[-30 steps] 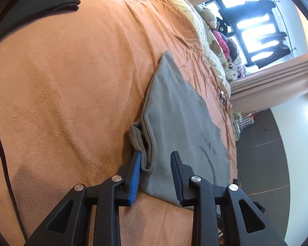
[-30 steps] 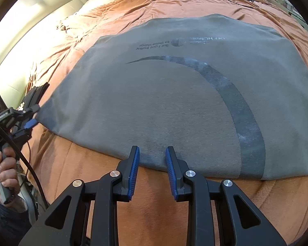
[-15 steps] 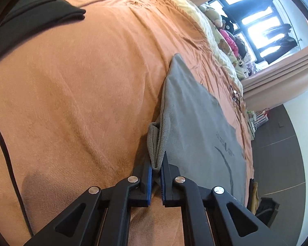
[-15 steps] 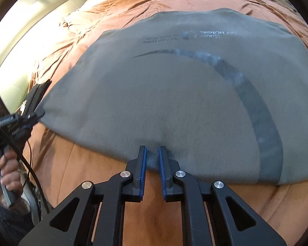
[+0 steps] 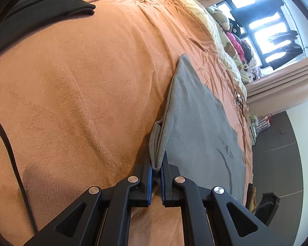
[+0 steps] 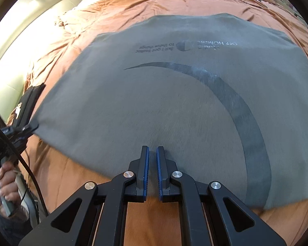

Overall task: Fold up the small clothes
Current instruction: 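Hold the side edge with both tools and lift it up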

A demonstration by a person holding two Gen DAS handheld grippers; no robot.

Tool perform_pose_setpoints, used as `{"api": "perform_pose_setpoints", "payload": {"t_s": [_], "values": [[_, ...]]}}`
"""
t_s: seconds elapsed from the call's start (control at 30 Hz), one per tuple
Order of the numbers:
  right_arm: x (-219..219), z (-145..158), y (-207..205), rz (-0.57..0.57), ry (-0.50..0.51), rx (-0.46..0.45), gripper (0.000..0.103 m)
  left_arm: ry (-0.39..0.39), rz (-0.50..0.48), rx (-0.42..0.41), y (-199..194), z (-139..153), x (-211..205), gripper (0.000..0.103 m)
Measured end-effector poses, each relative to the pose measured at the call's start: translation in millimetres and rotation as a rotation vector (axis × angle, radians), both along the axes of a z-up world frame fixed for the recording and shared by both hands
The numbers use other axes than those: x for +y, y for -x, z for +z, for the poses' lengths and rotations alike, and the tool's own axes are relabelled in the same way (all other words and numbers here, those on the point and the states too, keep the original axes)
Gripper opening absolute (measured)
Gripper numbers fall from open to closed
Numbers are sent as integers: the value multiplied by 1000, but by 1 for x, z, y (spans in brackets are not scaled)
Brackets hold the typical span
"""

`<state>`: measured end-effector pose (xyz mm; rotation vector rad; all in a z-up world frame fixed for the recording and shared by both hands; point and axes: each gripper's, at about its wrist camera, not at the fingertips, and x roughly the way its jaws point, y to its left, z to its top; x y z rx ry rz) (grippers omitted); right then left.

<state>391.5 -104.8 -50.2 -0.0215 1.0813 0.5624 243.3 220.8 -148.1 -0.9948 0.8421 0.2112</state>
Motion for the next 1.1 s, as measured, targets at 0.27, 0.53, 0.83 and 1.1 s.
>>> {"api": "perform_pose_setpoints", "payload": {"t_s": [0.27,0.53,0.83,1.1], "values": [[24,5,-38,-2,56,-34,4,4,20,35,0,-4,2,6],[36,3,-85,-20,87,-37,4,7,34,71,-3,-10,3,6],[53,3,-137,-32,98,-37,4,10,42,89,-3,-11,4,6],[67,0,-177,-36,115,-34,4,20,68,107,0,-12,3,6]]}}
